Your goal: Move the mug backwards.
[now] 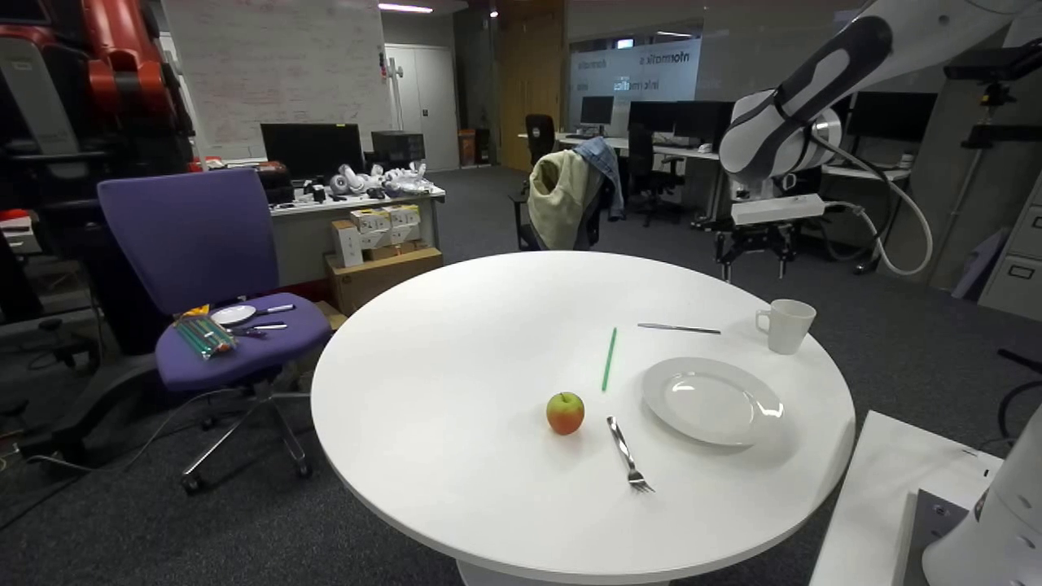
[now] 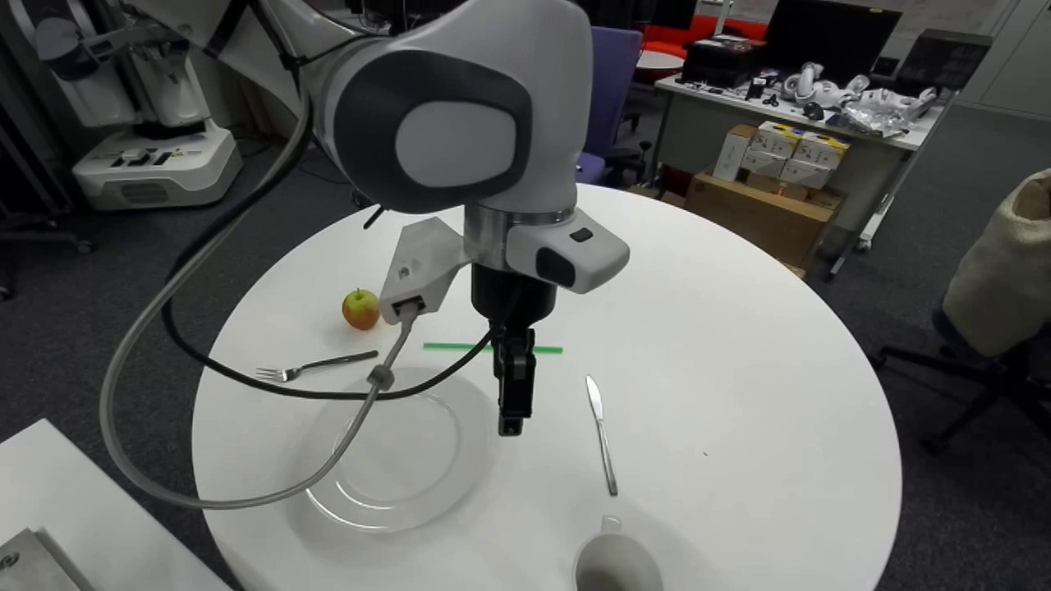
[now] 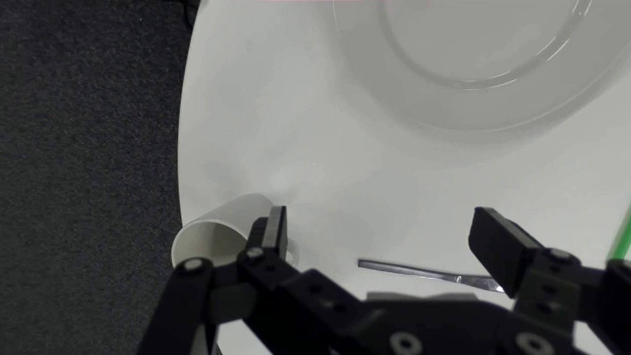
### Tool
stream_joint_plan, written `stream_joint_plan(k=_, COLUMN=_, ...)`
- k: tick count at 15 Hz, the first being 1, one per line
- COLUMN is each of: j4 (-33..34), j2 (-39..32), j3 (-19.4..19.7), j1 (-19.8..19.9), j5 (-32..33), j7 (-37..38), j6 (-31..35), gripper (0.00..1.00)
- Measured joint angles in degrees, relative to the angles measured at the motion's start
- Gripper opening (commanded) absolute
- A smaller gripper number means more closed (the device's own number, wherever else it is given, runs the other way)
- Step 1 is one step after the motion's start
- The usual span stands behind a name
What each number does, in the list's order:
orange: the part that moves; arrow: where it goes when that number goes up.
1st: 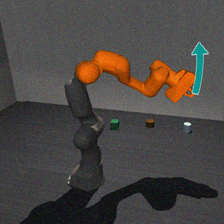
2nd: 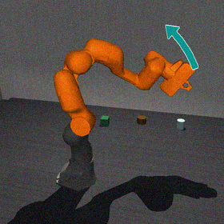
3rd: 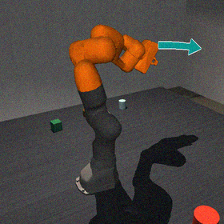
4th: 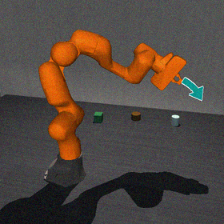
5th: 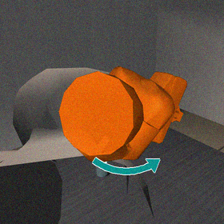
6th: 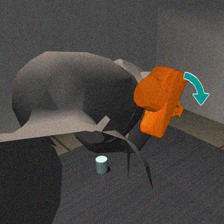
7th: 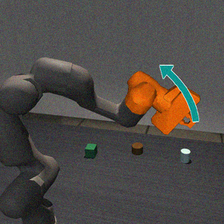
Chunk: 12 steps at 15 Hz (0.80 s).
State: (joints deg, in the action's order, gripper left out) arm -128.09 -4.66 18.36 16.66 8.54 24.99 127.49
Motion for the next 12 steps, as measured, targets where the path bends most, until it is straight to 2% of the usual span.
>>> stream_joint_plan(k=12, j4=0.59, j2=-0.98, j3=0.01, j1=-0.22, j5=0.44, j7=-0.64, j6=0.05, gripper=1.00)
